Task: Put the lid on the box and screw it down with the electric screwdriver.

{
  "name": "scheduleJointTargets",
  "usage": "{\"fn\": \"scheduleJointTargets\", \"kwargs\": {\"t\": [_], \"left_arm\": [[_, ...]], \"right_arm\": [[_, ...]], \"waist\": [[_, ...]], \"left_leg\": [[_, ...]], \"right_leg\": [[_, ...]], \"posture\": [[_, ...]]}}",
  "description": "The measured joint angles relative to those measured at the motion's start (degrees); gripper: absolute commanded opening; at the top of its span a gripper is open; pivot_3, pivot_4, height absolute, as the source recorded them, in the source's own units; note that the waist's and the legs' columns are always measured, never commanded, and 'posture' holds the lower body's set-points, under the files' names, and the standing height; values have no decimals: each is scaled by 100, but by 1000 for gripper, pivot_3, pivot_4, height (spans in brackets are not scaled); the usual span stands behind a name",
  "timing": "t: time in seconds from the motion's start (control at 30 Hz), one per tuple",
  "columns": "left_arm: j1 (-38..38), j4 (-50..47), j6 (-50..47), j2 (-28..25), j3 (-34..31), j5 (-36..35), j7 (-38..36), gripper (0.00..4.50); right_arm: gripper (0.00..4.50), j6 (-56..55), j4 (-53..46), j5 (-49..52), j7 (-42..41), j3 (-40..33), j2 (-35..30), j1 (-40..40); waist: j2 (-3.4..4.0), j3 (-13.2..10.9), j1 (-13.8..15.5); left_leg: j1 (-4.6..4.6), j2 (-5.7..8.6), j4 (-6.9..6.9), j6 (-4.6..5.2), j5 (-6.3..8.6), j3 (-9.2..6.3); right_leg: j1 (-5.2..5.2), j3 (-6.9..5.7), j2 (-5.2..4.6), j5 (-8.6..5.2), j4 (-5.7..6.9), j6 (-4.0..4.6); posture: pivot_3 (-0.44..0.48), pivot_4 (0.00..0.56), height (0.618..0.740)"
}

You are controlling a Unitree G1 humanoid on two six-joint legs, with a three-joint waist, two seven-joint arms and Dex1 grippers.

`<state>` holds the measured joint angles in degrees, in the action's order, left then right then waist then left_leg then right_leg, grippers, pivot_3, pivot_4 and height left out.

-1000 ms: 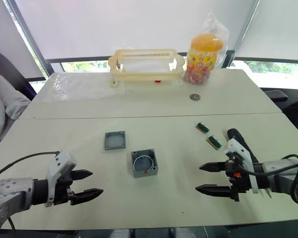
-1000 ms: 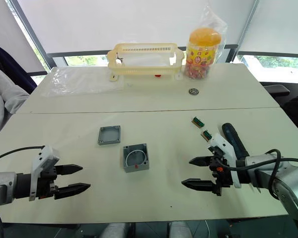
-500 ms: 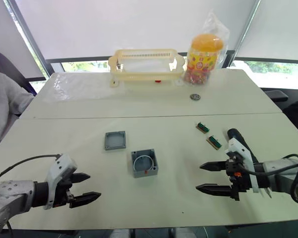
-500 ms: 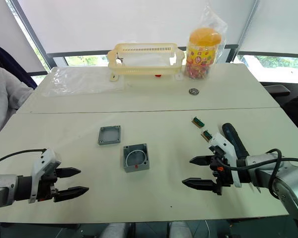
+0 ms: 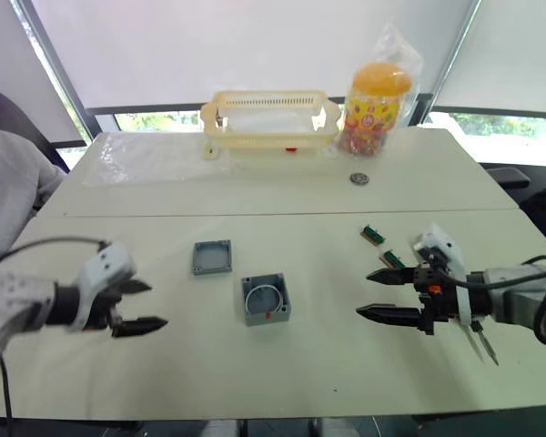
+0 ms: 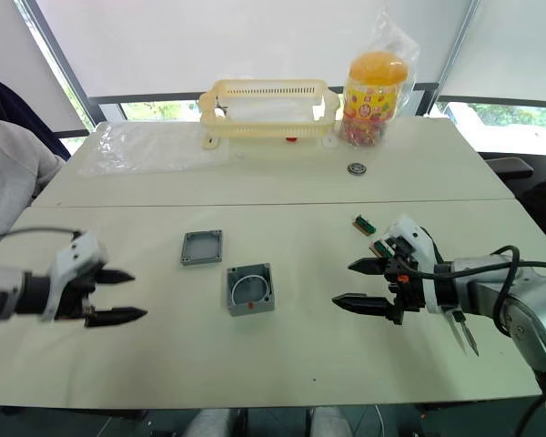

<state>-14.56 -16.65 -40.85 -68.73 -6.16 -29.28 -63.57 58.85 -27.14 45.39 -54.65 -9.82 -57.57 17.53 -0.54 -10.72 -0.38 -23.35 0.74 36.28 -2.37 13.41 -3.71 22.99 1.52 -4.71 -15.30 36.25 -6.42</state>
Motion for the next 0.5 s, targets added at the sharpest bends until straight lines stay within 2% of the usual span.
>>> {"fn": "scheduleJointTargets", "kwargs": {"t": [0.07,0.17,0.27,0.37,0.5], "left_arm": [[-961,184,132,19,712,461,-205,4500],[-2464,260,-144,420,1993,1092,-548,4500],[-3400,182,-782,902,2814,1420,-703,4500],[-3839,-44,-1409,1389,3213,1485,-661,4500],[-3886,-318,-1914,1693,3300,1394,-589,4500]], "right_arm": [[4434,79,-201,85,110,68,21,276],[4434,216,-736,225,267,400,44,513],[4434,266,-1108,246,510,744,173,520],[4434,238,-1327,119,781,1056,317,383],[4434,186,-1421,-96,1077,1345,486,200]], "waist": [[0,-1,-27],[-4,-3,-30],[-8,-5,-46],[-10,-6,-70],[-10,-6,-71]], "left_leg": [[-2,1,-6,0,0,2],[-12,0,-7,1,0,-2],[-15,1,-5,2,1,-2],[-14,0,-5,2,1,-4],[-12,-3,-1,3,1,-7]], "right_leg": [[5,1,3,10,-1,-19],[14,0,9,13,6,-24],[16,1,9,15,9,-32],[21,1,10,14,15,-34],[33,2,13,8,50,-38]], "posture": [[0,150,740],[0,150,740],[0,150,740],[0,150,740],[0,150,740]]}}
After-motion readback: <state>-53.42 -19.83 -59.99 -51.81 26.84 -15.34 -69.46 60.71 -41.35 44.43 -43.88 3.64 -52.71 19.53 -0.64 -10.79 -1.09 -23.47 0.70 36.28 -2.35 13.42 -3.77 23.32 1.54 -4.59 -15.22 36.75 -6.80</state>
